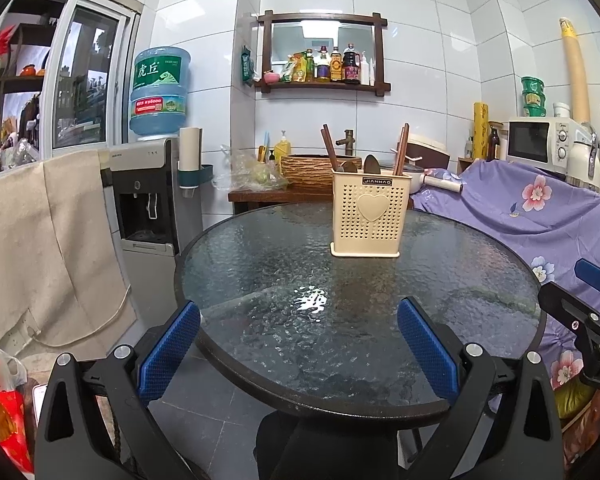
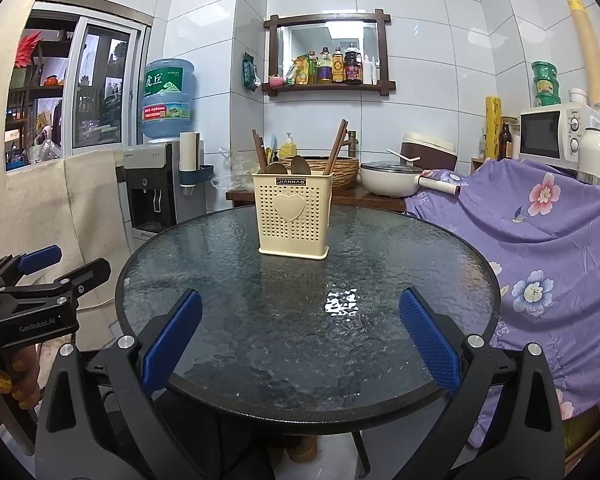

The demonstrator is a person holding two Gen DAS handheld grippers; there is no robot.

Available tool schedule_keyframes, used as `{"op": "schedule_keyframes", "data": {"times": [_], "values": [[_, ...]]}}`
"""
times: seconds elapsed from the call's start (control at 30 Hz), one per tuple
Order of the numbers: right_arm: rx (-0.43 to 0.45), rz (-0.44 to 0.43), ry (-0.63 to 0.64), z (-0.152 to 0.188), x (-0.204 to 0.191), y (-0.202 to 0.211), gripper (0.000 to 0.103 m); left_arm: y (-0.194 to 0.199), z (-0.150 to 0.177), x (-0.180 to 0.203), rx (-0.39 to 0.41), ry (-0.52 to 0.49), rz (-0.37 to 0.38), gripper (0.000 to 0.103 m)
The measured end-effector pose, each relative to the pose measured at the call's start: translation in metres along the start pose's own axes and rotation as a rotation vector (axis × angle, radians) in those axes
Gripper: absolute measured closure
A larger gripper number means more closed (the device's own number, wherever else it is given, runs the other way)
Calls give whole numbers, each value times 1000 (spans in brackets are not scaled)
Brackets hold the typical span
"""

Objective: Organize utensils

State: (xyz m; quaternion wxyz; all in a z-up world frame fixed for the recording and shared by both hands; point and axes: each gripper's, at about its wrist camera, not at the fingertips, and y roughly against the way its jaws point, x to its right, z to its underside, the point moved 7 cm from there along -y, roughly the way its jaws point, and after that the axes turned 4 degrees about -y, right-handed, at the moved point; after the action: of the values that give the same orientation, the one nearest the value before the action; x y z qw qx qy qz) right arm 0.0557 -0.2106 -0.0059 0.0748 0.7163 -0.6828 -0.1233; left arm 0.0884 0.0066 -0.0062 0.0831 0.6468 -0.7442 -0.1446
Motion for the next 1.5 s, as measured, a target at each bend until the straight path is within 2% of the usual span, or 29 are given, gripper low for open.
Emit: {"op": "schedule_keyframes", "data": {"times": [0.17,0.43,1.5], "values": [[-10,-6,10,-4,-3,-4,6,-6,-3,-1,-22,-11,-13,6],[2,-14,6,-8,-6,-4,6,-4,-7,1,-11,-16,-31,6],[-18,-13,1,-2,-9,-7,6,-7,0,3,-31,-5,-21,6]]}}
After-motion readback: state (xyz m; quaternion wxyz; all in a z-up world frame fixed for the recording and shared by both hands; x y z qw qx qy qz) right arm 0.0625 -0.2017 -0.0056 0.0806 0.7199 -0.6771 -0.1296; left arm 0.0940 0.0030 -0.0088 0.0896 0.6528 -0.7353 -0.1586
